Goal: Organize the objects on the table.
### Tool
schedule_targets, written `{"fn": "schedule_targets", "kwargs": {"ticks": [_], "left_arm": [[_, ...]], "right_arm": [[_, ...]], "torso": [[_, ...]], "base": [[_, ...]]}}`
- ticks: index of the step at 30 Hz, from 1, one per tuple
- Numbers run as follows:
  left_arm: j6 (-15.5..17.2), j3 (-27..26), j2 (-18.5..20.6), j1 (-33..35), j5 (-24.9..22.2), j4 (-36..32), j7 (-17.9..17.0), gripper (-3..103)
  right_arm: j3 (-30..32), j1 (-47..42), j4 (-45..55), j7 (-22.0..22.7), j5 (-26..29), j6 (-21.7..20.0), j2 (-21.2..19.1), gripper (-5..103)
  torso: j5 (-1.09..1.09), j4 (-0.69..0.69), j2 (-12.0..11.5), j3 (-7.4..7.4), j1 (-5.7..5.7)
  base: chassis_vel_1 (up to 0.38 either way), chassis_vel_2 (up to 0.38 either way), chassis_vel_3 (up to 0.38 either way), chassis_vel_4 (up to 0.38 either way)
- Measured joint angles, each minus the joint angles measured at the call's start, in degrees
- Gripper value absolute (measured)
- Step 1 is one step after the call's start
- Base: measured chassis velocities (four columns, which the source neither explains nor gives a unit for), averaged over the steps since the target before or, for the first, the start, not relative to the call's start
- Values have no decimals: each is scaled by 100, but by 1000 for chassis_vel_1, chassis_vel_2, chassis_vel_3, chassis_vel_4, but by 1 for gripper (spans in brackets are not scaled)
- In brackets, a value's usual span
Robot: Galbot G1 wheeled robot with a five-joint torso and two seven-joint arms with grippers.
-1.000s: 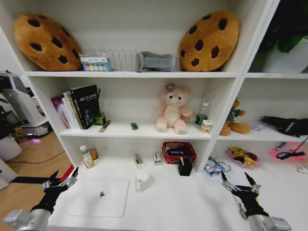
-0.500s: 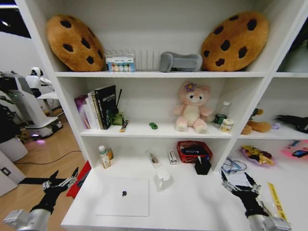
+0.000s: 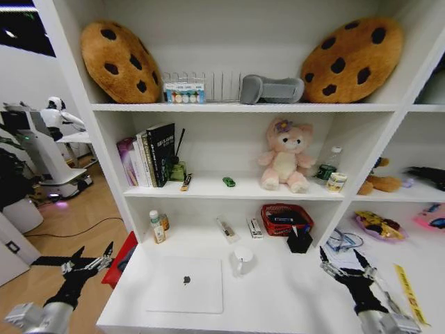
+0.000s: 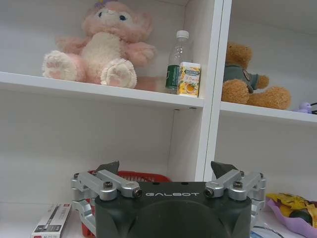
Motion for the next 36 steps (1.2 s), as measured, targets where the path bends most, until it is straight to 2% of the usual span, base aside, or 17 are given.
{"fn": "schedule_targets", "kwargs": {"ticks": [12, 15, 18, 19, 22, 23, 35, 36], "left_arm": [[0, 0, 0, 0, 0, 0, 0, 100], [0, 0, 0, 0, 0, -1, 0, 100], [0, 1, 0, 0, 0, 0, 0, 100], [0, 1, 0, 0, 0, -1, 1, 100], [0, 1, 0, 0, 0, 0, 1, 100], [0, 0, 0, 0, 0, 0, 0, 100], [0, 1, 0, 0, 0, 0, 1, 100], [0, 1, 0, 0, 0, 0, 1, 100]], "right_arm": [[0, 0, 1, 0, 0, 0, 0, 100], [0, 1, 0, 0, 0, 0, 0, 100], [0, 0, 0, 1, 0, 0, 0, 100], [0, 0, 0, 1, 0, 0, 0, 100], [0, 0, 0, 0, 0, 0, 0, 100], [-1, 0, 0, 0, 0, 0, 0, 100], [-1, 0, 0, 0, 0, 0, 0, 100], [-1, 0, 0, 0, 0, 1, 0, 100]], "torso": [[-4, 1, 0, 0, 0], [2, 0, 0, 0, 0], [-5, 0, 0, 0, 0], [3, -2, 1, -1, -1], [-7, 0, 1, -2, -2], [1, 0, 1, -1, -2], [-3, 0, 1, 0, -1], [2, -1, 1, -1, -1]], "base": [[100, -81, -99, 86], [213, -162, -203, 198], [216, -232, -221, 207], [221, -217, -249, 222], [247, -231, -238, 257], [250, -235, -248, 271], [225, -229, -230, 215], [233, -240, -239, 219]]}}
